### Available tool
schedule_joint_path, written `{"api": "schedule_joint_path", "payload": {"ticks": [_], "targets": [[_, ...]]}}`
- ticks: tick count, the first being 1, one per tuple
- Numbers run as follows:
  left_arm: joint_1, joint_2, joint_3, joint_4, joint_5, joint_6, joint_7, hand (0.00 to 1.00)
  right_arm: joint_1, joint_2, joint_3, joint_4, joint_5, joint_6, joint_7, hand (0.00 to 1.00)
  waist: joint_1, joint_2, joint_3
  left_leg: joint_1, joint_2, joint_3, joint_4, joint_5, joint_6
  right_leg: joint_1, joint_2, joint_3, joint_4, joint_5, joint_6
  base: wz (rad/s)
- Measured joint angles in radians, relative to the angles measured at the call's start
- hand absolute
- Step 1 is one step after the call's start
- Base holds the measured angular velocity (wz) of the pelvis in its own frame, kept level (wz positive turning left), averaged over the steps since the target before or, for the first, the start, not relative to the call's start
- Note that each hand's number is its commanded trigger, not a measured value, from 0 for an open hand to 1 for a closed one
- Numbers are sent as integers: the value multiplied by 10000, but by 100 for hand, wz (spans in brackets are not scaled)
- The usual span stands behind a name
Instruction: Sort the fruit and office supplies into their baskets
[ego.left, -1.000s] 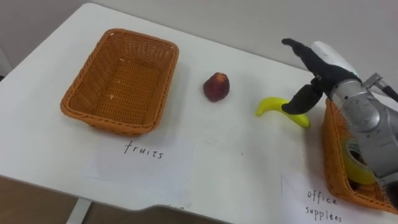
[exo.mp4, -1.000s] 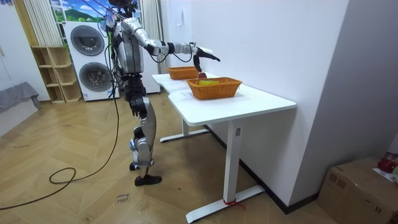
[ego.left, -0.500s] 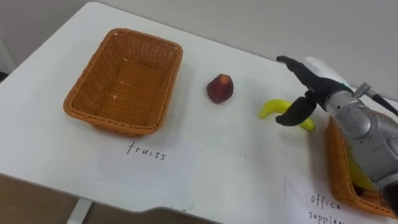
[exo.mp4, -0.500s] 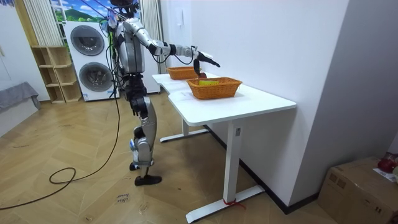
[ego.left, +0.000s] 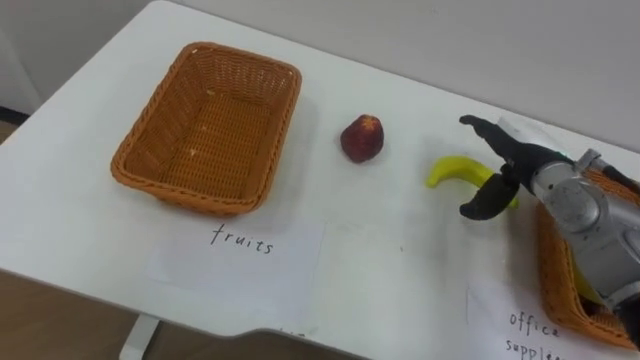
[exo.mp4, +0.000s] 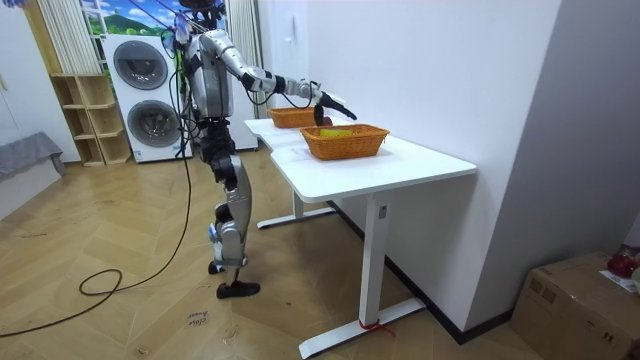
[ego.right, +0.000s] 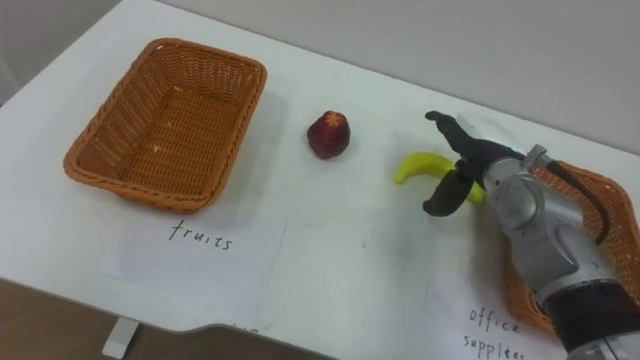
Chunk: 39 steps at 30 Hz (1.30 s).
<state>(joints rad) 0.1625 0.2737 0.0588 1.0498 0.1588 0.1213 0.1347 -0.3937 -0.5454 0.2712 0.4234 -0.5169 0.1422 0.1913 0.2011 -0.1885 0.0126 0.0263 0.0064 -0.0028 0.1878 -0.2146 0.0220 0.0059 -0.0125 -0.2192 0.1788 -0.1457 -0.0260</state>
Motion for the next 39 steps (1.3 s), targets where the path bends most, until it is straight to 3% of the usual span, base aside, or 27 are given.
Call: {"api": "schedule_joint_path", "payload": {"ticks": [9,18,27,39], "targets": [[57,20,64,-169,8,28,30,0,1,1,-1,35,-57,45,-1,0,-28,12,6,-152,-17,-28,-7,-1,-1,-43,41,-33,-84,7,3,1],[117,21,63,-112,0,39,206,0,1,44,1,1126,-61,34,-59,0,49,70,-4,-139,-16,-19,2,1,0,-44,10,-28,-111,6,4,0],[-24,15,28,75,3,35,303,0,1,42,220,1346,-26,4,-89,0,245,199,53,-166,24,-24,1,3,-4,-46,-6,-61,-98,6,4,0],[-130,16,-57,287,12,249,303,0,1,45,225,1283,-25,23,-72,0,294,149,9,-223,-21,-33,-9,9,5,-78,-10,-239,-96,12,11,2]]}}
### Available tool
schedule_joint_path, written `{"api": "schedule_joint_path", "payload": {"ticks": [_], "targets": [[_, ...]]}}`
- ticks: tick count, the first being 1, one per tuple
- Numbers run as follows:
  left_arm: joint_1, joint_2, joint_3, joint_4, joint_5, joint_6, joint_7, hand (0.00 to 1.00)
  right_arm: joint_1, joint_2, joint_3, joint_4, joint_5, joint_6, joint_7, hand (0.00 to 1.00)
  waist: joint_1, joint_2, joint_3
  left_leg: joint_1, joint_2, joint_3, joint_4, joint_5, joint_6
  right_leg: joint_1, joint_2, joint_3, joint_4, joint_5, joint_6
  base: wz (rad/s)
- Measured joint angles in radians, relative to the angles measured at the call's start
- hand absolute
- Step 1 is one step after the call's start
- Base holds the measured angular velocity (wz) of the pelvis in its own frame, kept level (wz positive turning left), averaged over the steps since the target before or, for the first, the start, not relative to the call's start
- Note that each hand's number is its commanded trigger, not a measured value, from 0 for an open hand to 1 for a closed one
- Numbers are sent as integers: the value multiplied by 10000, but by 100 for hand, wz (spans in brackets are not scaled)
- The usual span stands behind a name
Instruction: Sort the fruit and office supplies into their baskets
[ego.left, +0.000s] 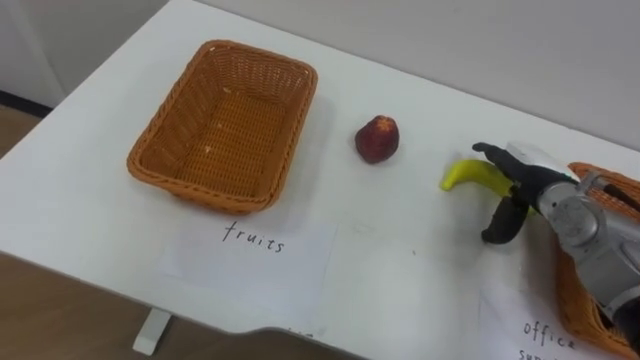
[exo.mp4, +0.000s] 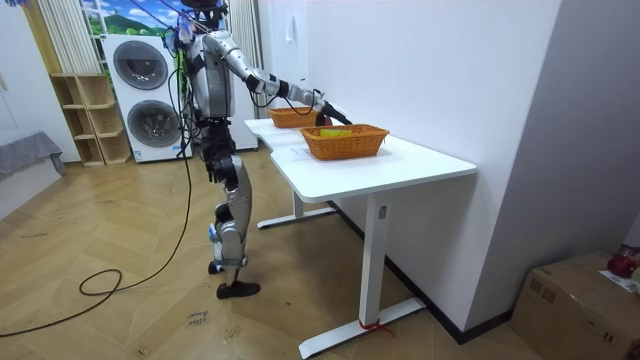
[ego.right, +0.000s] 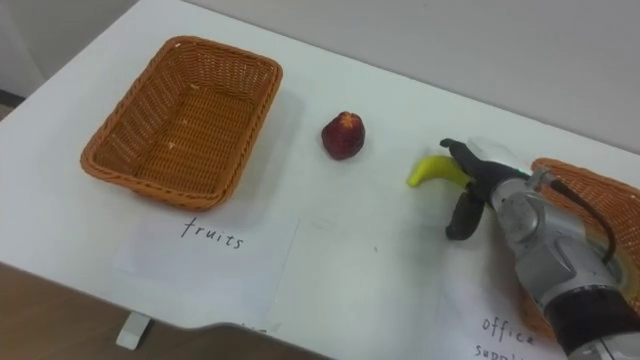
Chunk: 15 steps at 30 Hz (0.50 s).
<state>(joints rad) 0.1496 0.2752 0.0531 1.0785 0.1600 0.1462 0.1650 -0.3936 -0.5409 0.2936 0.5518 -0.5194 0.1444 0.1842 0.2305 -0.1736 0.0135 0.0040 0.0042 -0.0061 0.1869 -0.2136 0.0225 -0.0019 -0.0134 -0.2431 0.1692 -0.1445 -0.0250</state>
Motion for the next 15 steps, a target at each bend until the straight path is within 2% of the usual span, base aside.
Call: {"api": "schedule_joint_path", "payload": {"ticks": [7,10,15], "targets": [[-32,0,-32,2,0,16,5,0,0,5,6,-1,4,15,12,0,-3,21,-1,2,0,-1,-4,0,0,11,11,-24,0,0,0,0],[-35,-6,-252,12,2,56,16,0,0,25,24,18,-7,14,36,0,18,94,31,3,1,0,-13,0,0,6,23,-23,3,0,0,0],[-48,-20,-403,11,-1,57,14,0,0,36,111,18,-9,10,113,0,21,82,11,-6,-2,-1,-4,0,-1,5,28,-25,4,0,0,0]]}}
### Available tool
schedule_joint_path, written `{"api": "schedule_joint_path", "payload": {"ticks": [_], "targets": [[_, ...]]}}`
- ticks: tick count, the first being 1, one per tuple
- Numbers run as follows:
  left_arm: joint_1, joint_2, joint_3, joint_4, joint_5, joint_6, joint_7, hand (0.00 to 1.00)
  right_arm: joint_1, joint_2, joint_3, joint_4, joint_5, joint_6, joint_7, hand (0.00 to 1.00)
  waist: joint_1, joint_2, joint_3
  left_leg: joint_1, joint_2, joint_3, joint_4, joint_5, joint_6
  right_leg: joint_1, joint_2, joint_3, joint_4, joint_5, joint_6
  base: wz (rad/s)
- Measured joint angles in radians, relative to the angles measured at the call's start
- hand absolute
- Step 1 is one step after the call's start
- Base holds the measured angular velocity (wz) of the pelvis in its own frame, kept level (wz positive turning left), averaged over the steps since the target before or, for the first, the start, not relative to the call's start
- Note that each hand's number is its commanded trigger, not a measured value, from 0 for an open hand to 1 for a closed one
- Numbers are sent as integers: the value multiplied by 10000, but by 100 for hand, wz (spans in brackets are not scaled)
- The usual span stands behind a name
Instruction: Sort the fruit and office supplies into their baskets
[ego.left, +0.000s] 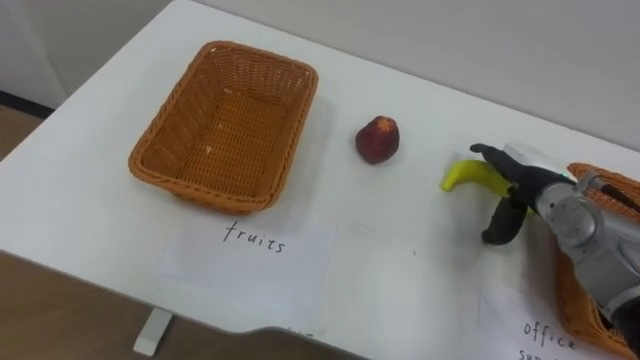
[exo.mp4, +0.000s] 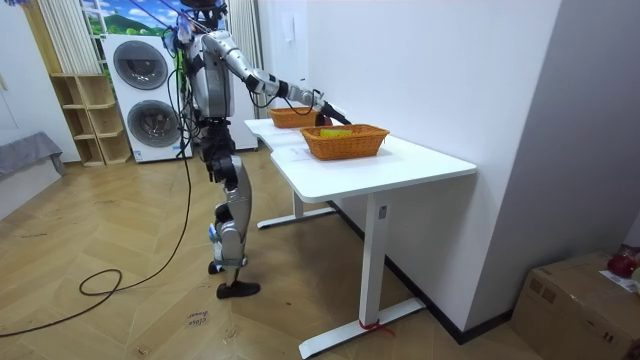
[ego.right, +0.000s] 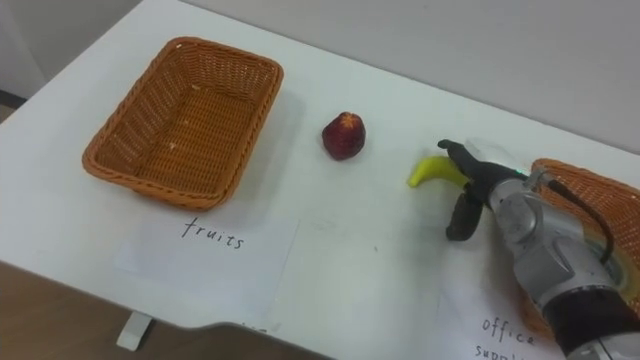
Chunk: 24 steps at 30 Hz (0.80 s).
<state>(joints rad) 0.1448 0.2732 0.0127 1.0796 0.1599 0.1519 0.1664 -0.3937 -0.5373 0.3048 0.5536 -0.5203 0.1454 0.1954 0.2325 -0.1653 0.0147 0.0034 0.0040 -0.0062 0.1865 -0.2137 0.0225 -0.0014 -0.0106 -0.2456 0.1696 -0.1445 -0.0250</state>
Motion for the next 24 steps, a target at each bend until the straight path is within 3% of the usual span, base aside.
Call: {"api": "schedule_joint_path", "payload": {"ticks": [5,7,10,24], "targets": [[-8,1,-59,-3,3,-7,0,0,-2,-1,95,-30,-17,-3,43,0,1,-10,-17,-17,-3,-2,-2,0,0,-17,-6,-6,4,0,0,0],[-4,1,-67,-3,5,-6,0,0,-3,-3,113,-51,-34,3,56,0,10,-55,-73,-73,-2,-1,4,1,0,-68,-7,-6,6,0,0,0],[-14,1,-73,-3,3,-25,-1,0,-7,-42,363,-113,-15,93,180,0,146,-64,-83,-14,2,15,23,2,-1,-33,-14,6,2,0,0,-1],[-10,52,-74,-19,85,-103,-29,0,-7,-164,737,-118,-280,299,1338,0,220,-200,-10,11,-19,-178,14,5,-12,84,9,-73,-2,17,-23,1]]}}
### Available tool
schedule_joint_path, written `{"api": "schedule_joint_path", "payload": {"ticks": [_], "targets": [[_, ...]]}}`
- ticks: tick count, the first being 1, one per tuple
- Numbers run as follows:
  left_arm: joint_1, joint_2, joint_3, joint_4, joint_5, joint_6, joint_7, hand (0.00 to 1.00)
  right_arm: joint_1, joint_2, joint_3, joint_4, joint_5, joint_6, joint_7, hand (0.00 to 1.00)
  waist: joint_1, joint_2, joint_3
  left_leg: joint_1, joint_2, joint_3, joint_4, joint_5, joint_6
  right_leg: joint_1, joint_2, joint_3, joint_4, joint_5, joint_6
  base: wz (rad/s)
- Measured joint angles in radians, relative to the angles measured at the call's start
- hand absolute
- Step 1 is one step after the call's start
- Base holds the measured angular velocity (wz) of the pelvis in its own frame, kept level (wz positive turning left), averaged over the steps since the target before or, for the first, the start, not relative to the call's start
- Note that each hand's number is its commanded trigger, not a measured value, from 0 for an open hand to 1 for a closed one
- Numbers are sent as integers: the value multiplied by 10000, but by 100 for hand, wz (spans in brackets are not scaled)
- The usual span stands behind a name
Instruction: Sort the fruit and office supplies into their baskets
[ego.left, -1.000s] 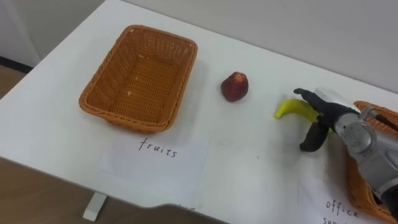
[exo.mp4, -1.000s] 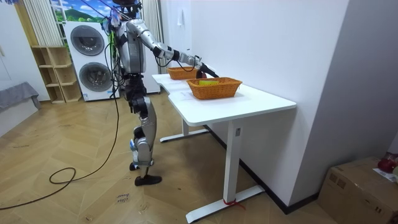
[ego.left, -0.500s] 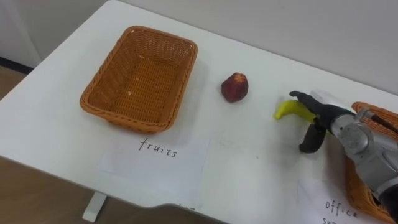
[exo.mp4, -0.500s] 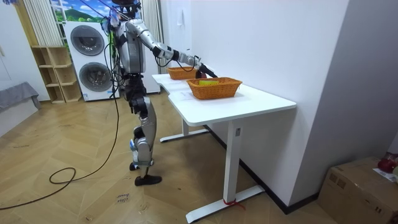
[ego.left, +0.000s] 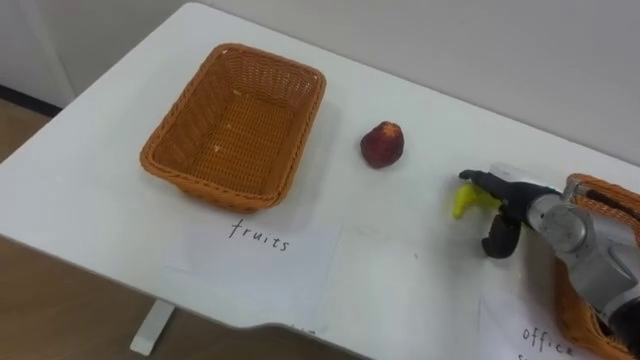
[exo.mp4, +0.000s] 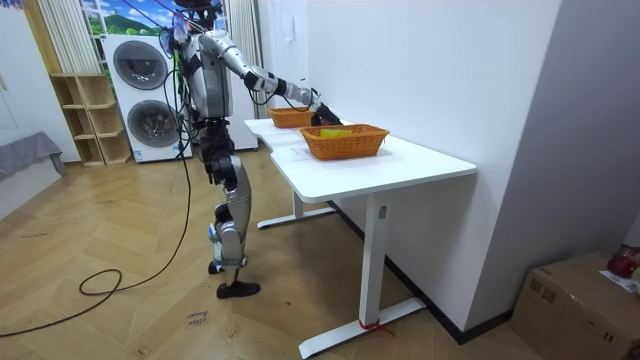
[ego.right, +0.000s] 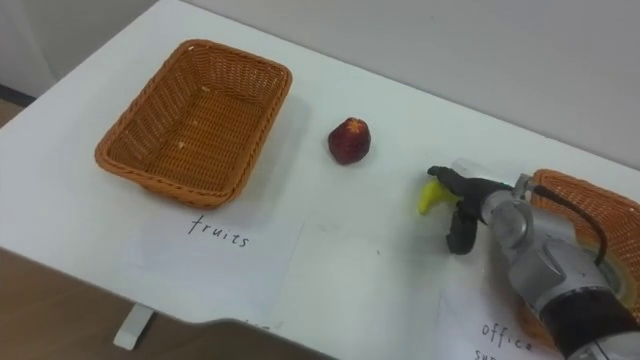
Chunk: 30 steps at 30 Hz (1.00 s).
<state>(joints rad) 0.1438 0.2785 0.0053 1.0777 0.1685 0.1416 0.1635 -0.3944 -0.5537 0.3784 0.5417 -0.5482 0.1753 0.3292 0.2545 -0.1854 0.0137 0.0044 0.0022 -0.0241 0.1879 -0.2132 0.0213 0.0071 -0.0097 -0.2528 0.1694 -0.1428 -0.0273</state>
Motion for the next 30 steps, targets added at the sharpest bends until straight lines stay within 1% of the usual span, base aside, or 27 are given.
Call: {"api": "schedule_joint_path", "payload": {"ticks": [7,12,20,22,27,30], "targets": [[-82,-1,-2,0,-1,-37,0,0,0,2,-10,-79,-126,8,235,0,2,-96,37,-6,-1,-16,30,0,0,-13,-1,-9,-3,3,3,0],[-165,-1,0,5,0,-170,1,0,0,7,-68,-98,-142,8,321,0,1,-99,37,11,-2,-29,29,1,1,7,2,-5,-10,4,4,0],[-208,-13,2,8,-1,-193,-228,0,7,24,-69,-98,-262,1,408,0,3,-75,53,71,0,-28,16,1,0,64,4,15,-22,4,5,0],[-208,-11,8,8,-1,-193,-252,0,7,30,-69,-101,-331,0,443,100,3,-70,52,74,2,-28,22,1,0,69,5,16,-22,3,5,0],[-204,-9,7,19,-4,-209,-290,0,7,31,-81,-180,-540,-18,393,100,3,-46,57,78,1,-28,36,1,0,78,5,35,-21,4,5,0],[-206,-9,5,23,-4,-274,-397,0,5,33,-159,-234,-550,-44,119,100,6,-3,47,82,0,-29,43,0,0,89,4,33,-25,4,5,0]]}}
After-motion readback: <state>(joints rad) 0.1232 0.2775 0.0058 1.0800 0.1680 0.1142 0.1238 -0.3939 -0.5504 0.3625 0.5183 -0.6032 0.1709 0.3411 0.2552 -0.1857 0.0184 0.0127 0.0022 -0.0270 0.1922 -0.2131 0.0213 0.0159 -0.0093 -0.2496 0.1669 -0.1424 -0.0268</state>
